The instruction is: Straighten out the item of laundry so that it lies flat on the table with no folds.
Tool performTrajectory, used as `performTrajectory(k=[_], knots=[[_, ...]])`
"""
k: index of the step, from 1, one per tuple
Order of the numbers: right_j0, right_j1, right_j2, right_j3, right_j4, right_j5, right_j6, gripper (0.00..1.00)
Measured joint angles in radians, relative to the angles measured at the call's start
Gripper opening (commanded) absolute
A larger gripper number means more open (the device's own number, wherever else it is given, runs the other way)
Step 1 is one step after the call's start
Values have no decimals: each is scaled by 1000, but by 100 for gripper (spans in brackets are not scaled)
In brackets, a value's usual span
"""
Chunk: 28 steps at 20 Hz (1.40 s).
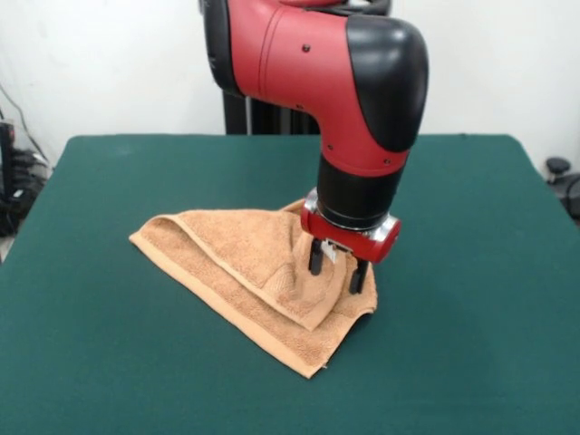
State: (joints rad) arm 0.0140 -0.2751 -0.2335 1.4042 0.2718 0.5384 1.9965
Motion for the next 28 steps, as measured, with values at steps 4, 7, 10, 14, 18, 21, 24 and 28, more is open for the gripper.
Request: performTrajectory(k=[4, 7, 10, 14, 18, 21, 24, 28], knots=[[1, -7, 1, 4, -15, -3, 0, 100], [0, -8, 1, 4, -24, -3, 0, 0], [0, -10, 2, 4, -40, -3, 0, 0], [0, -13, 2, 4, -50, -3, 0, 0], [1, -17, 2, 4, -52, -3, 0, 0], [0, -19, 2, 5, -53, -3, 0, 0], [0, -25, 2, 6, -53, -3, 0, 0], [0, -36, 1, 8, -61, -3, 0, 0]])
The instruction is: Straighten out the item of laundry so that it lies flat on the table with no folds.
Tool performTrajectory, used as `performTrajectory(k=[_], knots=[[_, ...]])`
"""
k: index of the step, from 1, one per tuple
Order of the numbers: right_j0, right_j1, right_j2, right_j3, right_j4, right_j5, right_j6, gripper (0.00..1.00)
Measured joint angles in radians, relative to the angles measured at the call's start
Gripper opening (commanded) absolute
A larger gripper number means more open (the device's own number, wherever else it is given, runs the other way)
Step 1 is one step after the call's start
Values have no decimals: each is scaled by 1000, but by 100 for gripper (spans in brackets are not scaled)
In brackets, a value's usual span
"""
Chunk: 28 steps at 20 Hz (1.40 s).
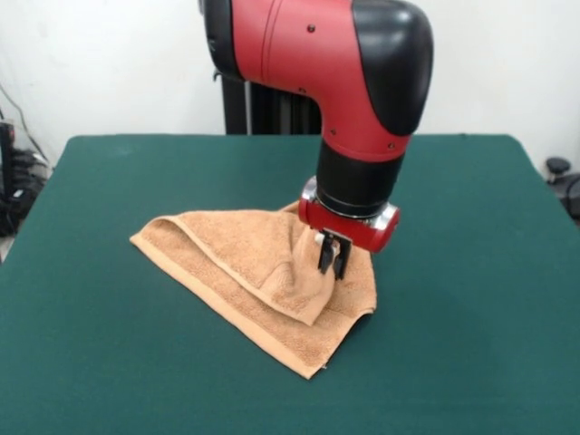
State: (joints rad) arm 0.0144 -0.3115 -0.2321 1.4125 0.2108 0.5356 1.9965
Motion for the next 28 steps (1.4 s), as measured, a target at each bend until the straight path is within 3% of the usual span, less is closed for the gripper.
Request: performTrajectory(k=[8, 16, 22, 28], knots=[[-16, -36, 4, 25, -44, 0, 0, 0], [-95, -93, 17, 80, -90, 0, 0, 0], [-170, -152, 34, 169, -146, -18, 0, 0], [-177, -217, 31, 289, -197, -101, 0, 0]])
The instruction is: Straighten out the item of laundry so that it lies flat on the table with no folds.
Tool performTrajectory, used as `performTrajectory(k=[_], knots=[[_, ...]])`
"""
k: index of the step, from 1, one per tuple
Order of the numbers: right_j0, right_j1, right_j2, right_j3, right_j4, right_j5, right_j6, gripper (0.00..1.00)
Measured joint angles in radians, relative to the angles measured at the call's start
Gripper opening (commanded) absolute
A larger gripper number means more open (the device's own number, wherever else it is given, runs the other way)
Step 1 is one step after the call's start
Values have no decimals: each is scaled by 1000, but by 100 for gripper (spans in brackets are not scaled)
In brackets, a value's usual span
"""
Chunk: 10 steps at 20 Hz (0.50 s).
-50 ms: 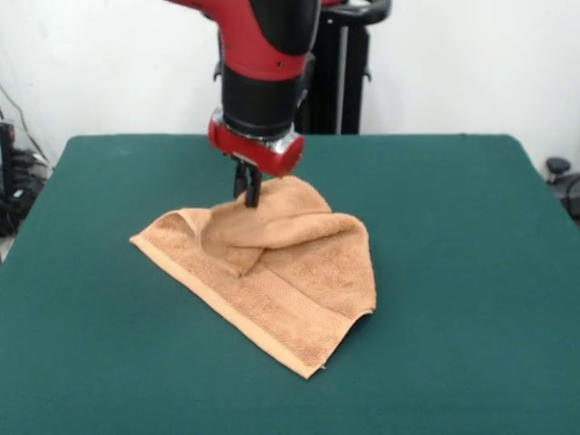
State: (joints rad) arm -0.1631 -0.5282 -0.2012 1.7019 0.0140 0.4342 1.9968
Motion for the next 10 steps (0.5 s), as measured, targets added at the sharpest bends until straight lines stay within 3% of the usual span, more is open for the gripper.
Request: performTrajectory(k=[10], knots=[[114, -129, -68, 186, -14, -98, 0, 0]])
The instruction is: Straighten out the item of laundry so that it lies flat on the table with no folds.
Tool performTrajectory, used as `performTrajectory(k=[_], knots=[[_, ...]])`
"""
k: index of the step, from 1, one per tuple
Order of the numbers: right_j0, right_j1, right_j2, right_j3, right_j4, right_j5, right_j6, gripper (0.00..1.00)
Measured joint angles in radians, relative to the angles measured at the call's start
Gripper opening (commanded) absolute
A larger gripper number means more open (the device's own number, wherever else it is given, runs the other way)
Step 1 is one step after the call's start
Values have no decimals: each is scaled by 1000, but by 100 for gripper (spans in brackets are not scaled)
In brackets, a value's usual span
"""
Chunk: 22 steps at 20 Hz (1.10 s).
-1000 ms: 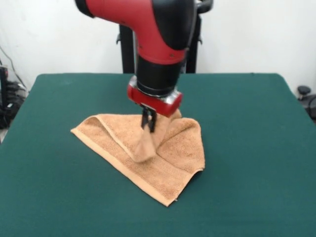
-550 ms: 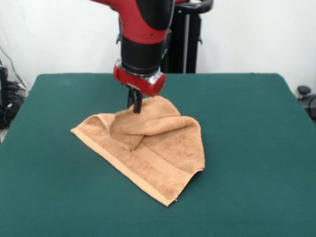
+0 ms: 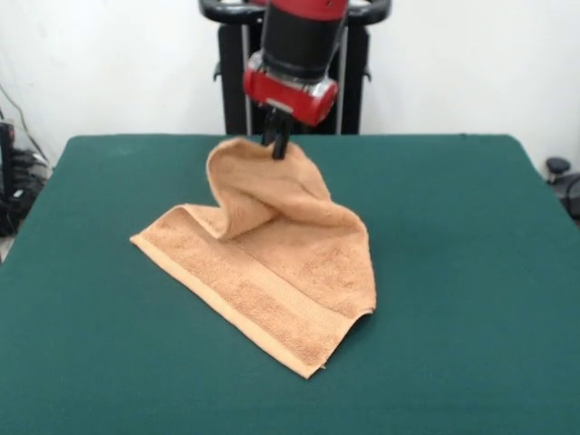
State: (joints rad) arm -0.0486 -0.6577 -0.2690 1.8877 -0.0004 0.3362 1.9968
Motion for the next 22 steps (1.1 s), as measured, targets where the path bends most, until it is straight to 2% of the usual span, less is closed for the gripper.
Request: performTrajectory(k=[9, 16, 22], knots=[[71, -131, -71, 120, 1, -3, 0, 0], [47, -191, -88, 157, 10, -3, 0, 0], [4, -195, -91, 178, 45, -10, 0, 0]])
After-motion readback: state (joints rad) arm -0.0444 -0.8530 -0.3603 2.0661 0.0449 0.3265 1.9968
